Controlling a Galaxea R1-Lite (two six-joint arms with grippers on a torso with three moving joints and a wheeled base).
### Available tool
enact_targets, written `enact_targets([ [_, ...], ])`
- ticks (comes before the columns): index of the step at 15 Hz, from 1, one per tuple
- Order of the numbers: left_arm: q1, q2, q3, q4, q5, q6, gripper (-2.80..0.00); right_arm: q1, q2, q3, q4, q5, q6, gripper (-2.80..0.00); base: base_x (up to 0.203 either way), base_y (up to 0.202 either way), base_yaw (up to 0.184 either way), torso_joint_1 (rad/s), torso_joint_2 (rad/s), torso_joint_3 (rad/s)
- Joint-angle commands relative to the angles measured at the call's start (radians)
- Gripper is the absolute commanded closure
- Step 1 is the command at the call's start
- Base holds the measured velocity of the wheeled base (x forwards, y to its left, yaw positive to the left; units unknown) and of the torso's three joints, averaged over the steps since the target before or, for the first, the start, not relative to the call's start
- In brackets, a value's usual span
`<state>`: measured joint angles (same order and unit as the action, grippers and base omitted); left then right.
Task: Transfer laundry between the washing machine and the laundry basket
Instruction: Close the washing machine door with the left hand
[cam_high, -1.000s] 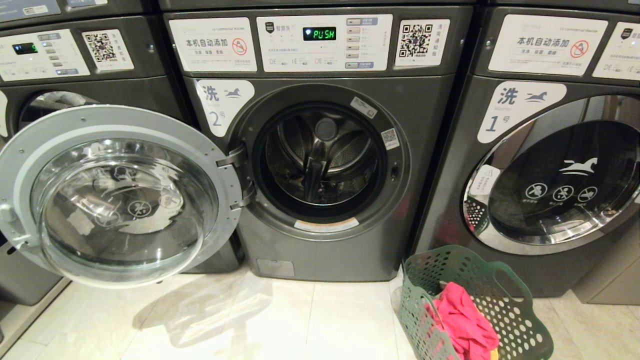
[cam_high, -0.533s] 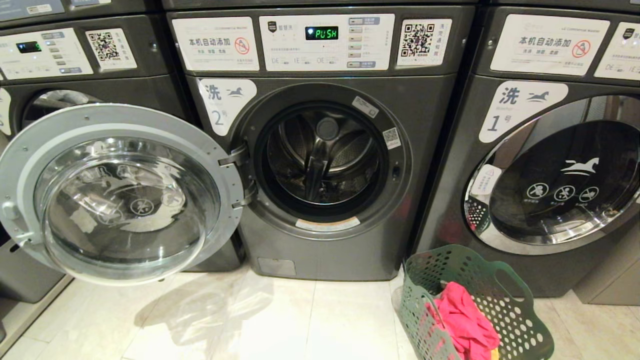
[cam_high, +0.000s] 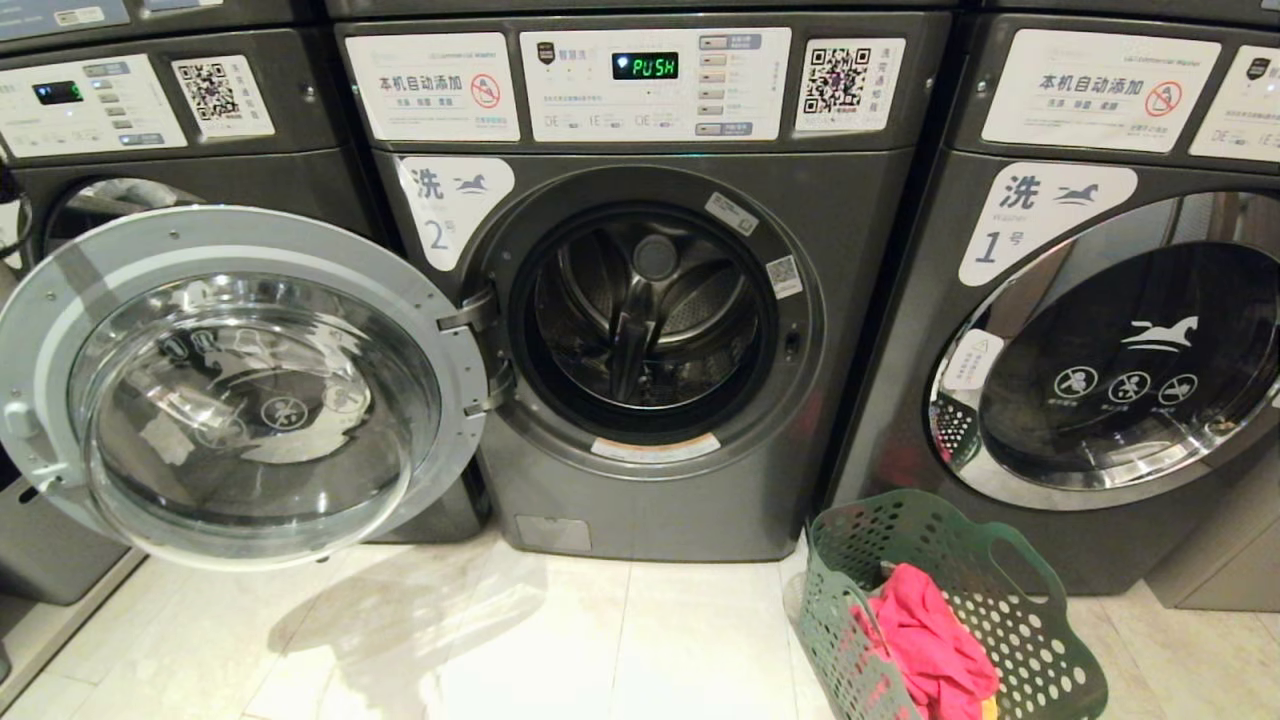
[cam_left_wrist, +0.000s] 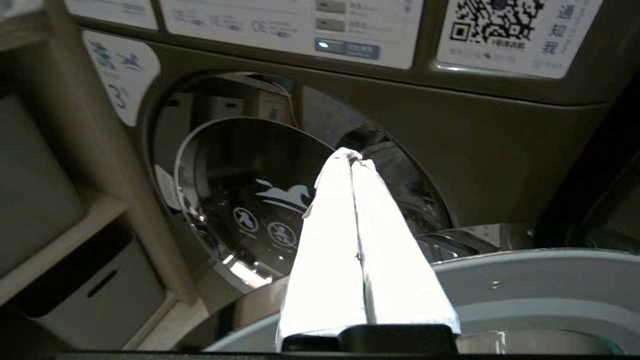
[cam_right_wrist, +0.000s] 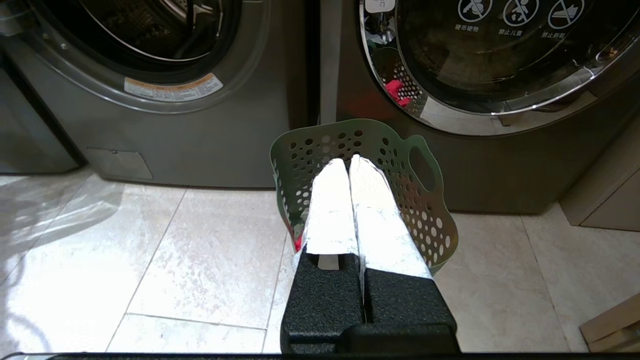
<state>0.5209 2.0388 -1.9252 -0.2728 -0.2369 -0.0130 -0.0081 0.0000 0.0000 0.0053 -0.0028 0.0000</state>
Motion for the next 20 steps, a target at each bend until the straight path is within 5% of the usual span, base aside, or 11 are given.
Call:
enact_targets([
  [1, 0.004, 0.021, -0.006, 0.004, -0.004, -0.014, 0.0, 0.0, 0.002, 0.0, 0.001, 0.0, 0.0, 0.0, 0.0, 0.0, 0.0, 0.0, 0.0, 0.0],
  [7, 0.002, 0.024, -0.008, 0.145, -0.029, -0.099, 0.0, 0.0, 0.002, 0.0, 0.001, 0.0, -0.001, 0.0, 0.0, 0.0, 0.0, 0.0, 0.0, 0.0],
  [20, 0.001, -0.013, -0.006, 0.371, -0.088, -0.101, 0.0, 0.0, 0.002, 0.0, 0.001, 0.0, 0.0, 0.0, 0.0, 0.0, 0.0, 0.0, 0.0, 0.0],
])
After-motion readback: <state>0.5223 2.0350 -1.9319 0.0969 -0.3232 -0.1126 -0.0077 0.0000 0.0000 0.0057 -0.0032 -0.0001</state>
